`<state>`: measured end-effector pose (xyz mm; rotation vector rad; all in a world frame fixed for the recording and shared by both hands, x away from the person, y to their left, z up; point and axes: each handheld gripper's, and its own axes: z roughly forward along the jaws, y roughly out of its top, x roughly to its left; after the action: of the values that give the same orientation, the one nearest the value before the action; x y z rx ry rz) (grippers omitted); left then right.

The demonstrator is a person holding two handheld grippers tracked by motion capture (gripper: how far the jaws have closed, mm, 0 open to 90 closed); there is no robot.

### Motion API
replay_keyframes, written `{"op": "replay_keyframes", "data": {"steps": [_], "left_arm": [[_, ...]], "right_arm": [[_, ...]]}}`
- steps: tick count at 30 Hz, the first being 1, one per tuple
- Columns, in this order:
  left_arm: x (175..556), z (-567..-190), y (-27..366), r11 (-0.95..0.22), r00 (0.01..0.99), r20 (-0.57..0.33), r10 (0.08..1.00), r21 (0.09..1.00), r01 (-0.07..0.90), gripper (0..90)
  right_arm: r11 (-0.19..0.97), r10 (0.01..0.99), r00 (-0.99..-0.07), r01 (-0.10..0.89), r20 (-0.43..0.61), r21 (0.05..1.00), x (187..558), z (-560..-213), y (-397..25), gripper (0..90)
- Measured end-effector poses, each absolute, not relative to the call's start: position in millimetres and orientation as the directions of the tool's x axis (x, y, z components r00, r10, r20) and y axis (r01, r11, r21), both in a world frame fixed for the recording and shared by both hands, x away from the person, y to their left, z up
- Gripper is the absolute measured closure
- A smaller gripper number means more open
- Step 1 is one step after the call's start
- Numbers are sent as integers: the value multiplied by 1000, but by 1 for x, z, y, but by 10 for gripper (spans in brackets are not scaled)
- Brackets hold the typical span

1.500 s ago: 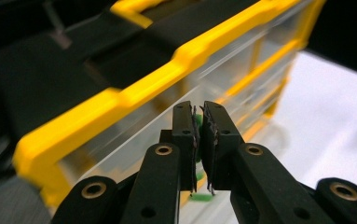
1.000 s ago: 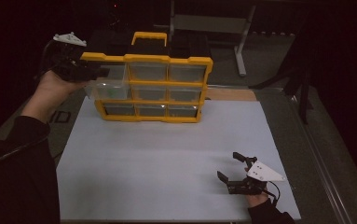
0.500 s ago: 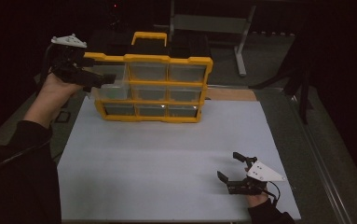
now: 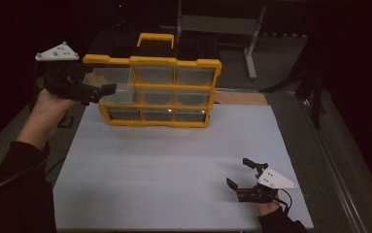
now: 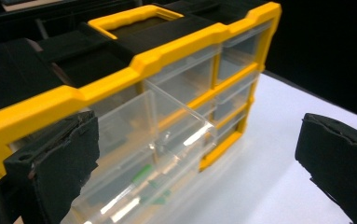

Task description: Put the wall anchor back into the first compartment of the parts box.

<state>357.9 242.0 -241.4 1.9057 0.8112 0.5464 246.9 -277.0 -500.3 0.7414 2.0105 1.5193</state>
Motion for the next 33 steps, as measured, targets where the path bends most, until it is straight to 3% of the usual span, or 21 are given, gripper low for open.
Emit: {"op": "replay_keyframes", "data": {"steps": [5,14,33], "left_arm": [[343,-249,238,-347,670,78,738,896,277,0],[327,-270,230,-365,690,76,720,887,284,0],[301,-355,210,-352,761,-8,649,884,309,0]], "right_arm": [[227,686,-724,118,-73,967,247,-500,-277,84],[229,684,-726,118,-73,966,247,-500,-276,84],[222,685,-725,118,-69,968,246,-500,-276,84]]}}
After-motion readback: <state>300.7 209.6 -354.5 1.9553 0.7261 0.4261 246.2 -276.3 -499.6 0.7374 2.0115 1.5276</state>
